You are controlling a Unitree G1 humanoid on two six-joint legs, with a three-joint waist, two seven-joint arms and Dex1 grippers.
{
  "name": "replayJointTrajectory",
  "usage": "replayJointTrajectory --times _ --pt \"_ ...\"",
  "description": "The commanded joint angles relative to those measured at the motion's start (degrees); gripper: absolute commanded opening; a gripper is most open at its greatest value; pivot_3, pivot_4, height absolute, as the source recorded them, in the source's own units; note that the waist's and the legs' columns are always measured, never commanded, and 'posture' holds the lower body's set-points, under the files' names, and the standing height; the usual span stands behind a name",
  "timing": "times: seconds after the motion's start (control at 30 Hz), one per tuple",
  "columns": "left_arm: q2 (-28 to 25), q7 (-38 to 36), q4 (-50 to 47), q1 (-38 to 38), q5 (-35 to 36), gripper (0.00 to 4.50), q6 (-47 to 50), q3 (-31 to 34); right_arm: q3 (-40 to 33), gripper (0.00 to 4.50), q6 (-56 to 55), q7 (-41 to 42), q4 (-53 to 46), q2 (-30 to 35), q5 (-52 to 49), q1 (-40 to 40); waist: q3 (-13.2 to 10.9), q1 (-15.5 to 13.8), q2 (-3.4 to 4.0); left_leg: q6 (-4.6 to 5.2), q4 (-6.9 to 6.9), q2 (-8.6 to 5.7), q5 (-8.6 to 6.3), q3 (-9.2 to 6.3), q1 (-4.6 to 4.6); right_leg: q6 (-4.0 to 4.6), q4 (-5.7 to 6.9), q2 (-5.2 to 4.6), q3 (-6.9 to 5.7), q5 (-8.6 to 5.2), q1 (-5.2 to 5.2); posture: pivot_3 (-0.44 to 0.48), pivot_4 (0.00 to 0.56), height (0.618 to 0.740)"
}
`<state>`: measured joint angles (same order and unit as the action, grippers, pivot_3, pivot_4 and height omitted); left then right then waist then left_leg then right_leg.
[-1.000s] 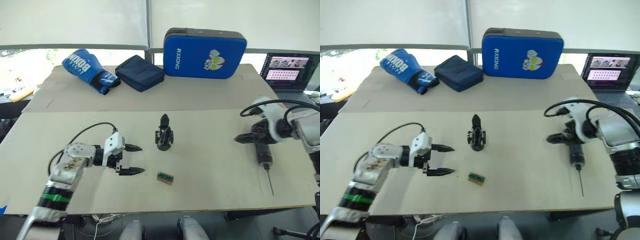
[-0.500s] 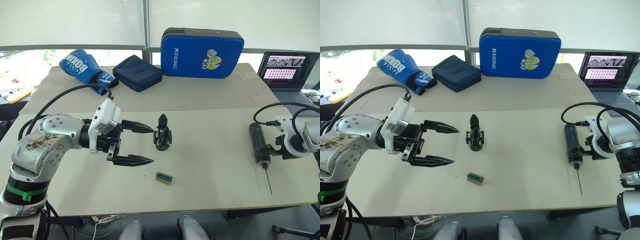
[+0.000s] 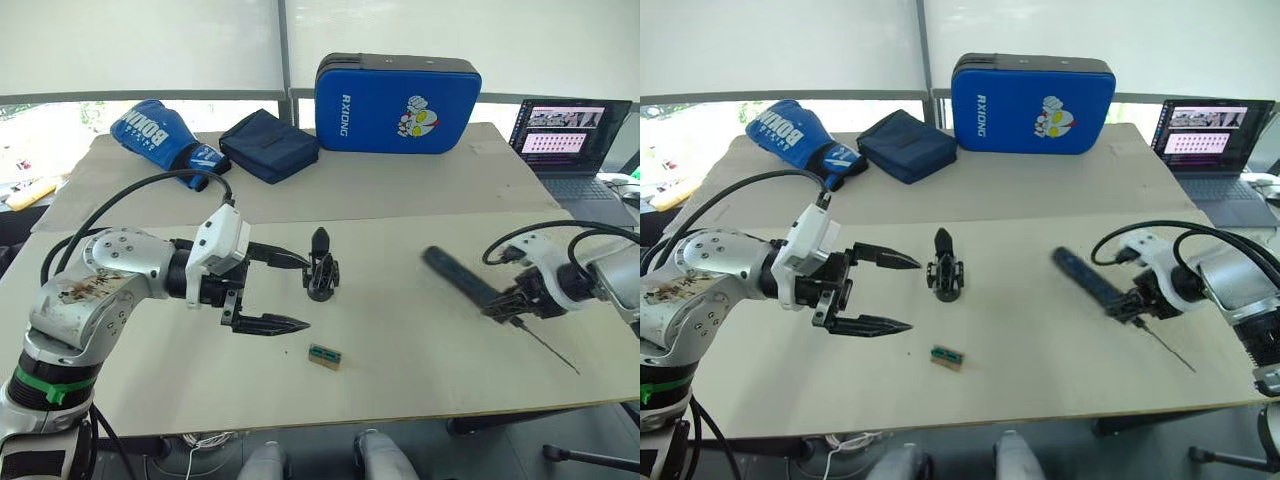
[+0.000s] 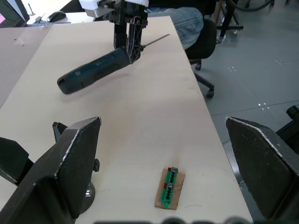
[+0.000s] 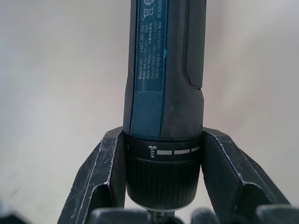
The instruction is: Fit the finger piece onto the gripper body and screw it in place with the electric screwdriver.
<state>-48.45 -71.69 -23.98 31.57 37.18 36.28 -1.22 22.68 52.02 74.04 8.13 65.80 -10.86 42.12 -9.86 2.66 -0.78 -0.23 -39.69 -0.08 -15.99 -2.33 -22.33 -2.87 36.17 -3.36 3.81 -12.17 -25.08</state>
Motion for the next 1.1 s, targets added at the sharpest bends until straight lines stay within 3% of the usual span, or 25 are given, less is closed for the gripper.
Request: replayJointTrajectory --times 0.03,0.17,0.23,0.37,0.4,0.57,0.77,1.03,1.1 --pt "-0.7 -0.3 -1.3 0.1 -0.1 4.5 -1.4 0.4 2.6 1.9 -14.7 2.3 4.7 0.3 7.6 2.1 0.0 -0.2 -0.01 0.0 -0.04 -0.03 0.0 0.03 -0.02 -0.01 0.0 -0.04 0.0 0.0 -0.01 0.0 0.15 0.74" --pt "-0.1 0.0 -1.9 0.2 0.3 4.5 -2.2 0.7 4.7 1.9 -18.2 1.3 12.9 -3.7 13.1 5.0 0.0 -0.4 -0.02 0.0 -0.14 -0.08 0.0 0.1 -0.07 -0.07 -0.03 -0.11 0.04 0.04 0.0 0.0 0.15 0.74" --pt "-0.3 0.3 -2.9 -0.4 1.1 4.5 -1.7 1.1 6.3 2.93 -19.7 3.6 15.3 -4.3 15.6 6.1 0.0 -0.4 -0.02 0.0 -0.13 -0.07 0.0 0.1 -0.04 -0.05 -0.01 -0.09 0.06 0.05 0.0 0.0 0.15 0.74" --pt "-0.9 0.7 -4.1 -1.8 1.4 4.5 -1.7 1.5 9.1 4.33 -18.8 8.8 17.6 -6.5 19.5 9.3 0.0 -0.3 -0.01 0.0 -0.11 -0.05 0.0 0.09 -0.02 -0.04 0.01 -0.08 0.05 0.05 0.0 0.0 0.15 0.74" --pt "-0.9 0.8 -4.1 -2.0 1.3 4.5 -1.7 1.5 9.7 4.47 -18.4 10.0 18.2 -7.4 20.3 10.3 0.0 -0.2 -0.01 0.0 -0.11 -0.05 0.0 0.09 -0.02 -0.04 0.02 -0.07 0.06 0.05 0.0 0.0 0.15 0.74" --pt "-0.6 1.6 -4.2 -1.7 1.1 4.5 -1.8 0.9 12.7 4.47 -17.7 15.0 20.3 -10.4 24.6 13.5 0.0 -0.1 0.0 0.0 -0.11 -0.03 0.0 0.08 0.03 -0.02 0.08 -0.04 0.07 0.06 0.0 0.0 0.15 0.74" --pt "-0.3 2.6 -4.8 -1.7 1.4 4.5 -1.7 0.6 12.6 4.47 -19.7 14.9 27.6 -14.9 27.8 16.2 0.0 -0.2 -0.06 -0.01 -0.16 -0.06 0.01 0.08 0.05 -0.01 0.06 -0.07 0.07 0.07 0.07 0.0 0.15 0.74" --pt "-0.5 3.2 -4.8 -1.7 1.5 4.5 -1.3 0.2 11.9 1.96 -28.9 15.5 27.7 -14.6 29.9 14.2 0.0 -0.3 -0.08 -0.01 -0.14 -0.06 0.01 0.05 0.07 0.0 0.07 -0.06 0.04 0.07 0.08 0.0 0.15 0.74" --pt "-1.0 2.7 -4.9 -2.2 1.8 4.5 -1.2 0.2 10.3 1.93 -34.0 14.2 27.4 -14.0 29.3 13.1 0.0 -0.4 -0.09 -0.01 -0.14 -0.05 0.01 0.05 0.08 0.0 0.07 -0.06 0.04 0.07 0.1 0.0 0.15 0.74"
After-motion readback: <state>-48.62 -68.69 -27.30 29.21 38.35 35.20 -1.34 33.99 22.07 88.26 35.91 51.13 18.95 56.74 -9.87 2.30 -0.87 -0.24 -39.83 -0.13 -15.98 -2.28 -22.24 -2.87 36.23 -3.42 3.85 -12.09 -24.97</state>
